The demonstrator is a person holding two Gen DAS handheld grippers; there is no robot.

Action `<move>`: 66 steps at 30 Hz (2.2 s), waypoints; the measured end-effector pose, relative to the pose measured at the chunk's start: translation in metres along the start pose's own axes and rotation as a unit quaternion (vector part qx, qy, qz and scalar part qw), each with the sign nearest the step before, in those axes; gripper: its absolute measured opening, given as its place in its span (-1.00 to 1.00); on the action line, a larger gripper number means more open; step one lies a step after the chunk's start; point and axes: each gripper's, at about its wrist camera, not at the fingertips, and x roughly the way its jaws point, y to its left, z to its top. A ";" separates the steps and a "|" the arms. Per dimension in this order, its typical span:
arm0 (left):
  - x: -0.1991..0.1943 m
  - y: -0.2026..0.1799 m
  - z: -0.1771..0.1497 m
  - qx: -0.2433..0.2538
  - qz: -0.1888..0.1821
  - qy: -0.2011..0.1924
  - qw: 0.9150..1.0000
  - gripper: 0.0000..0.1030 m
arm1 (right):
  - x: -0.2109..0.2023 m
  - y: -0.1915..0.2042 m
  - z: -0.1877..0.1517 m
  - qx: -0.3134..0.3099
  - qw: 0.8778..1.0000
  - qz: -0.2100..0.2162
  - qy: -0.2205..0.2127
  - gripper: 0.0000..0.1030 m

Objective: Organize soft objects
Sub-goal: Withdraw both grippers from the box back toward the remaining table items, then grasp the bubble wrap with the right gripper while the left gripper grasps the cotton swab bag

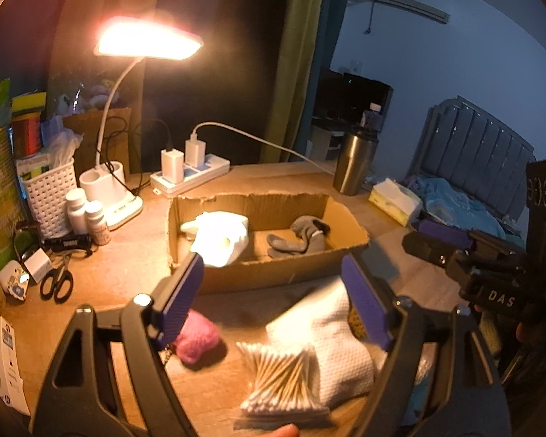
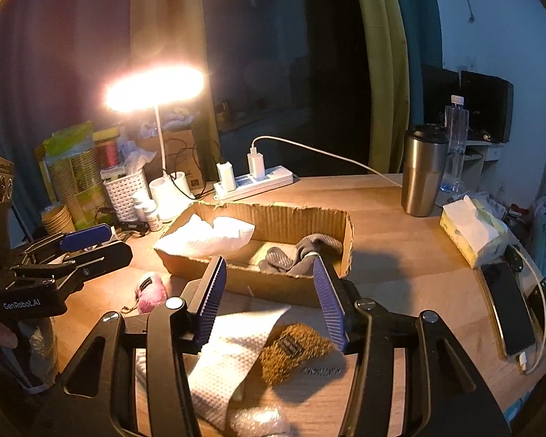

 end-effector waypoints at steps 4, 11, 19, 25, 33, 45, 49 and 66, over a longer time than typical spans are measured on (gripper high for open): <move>-0.002 -0.001 -0.007 -0.002 -0.001 0.005 1.000 0.55 | -0.004 0.004 -0.010 0.001 1.000 0.001 0.005 0.02; -0.003 -0.006 -0.022 0.002 -0.007 0.018 1.000 0.55 | -0.008 0.006 -0.027 0.004 1.000 -0.004 0.019 0.02; -0.004 -0.006 -0.039 -0.005 -0.009 0.031 0.999 0.55 | -0.011 0.011 -0.047 0.007 0.999 -0.004 0.038 0.02; -0.003 -0.007 -0.051 -0.008 -0.007 0.043 0.999 0.55 | -0.010 0.012 -0.067 0.010 0.998 -0.004 0.060 0.02; 0.006 -0.006 -0.065 -0.010 0.001 0.070 0.997 0.55 | -0.004 0.007 -0.092 0.024 0.995 -0.003 0.094 0.02; 0.025 -0.005 -0.081 -0.010 0.019 0.115 0.993 0.55 | 0.015 0.000 -0.116 0.037 0.989 0.013 0.140 0.02; 0.031 -0.005 -0.083 -0.007 0.025 0.126 0.992 0.55 | 0.020 -0.004 -0.122 0.037 0.988 0.012 0.149 0.01; 0.057 -0.013 -0.089 0.028 0.057 0.158 0.985 0.51 | 0.021 -0.024 -0.109 0.048 0.991 0.012 0.121 -0.29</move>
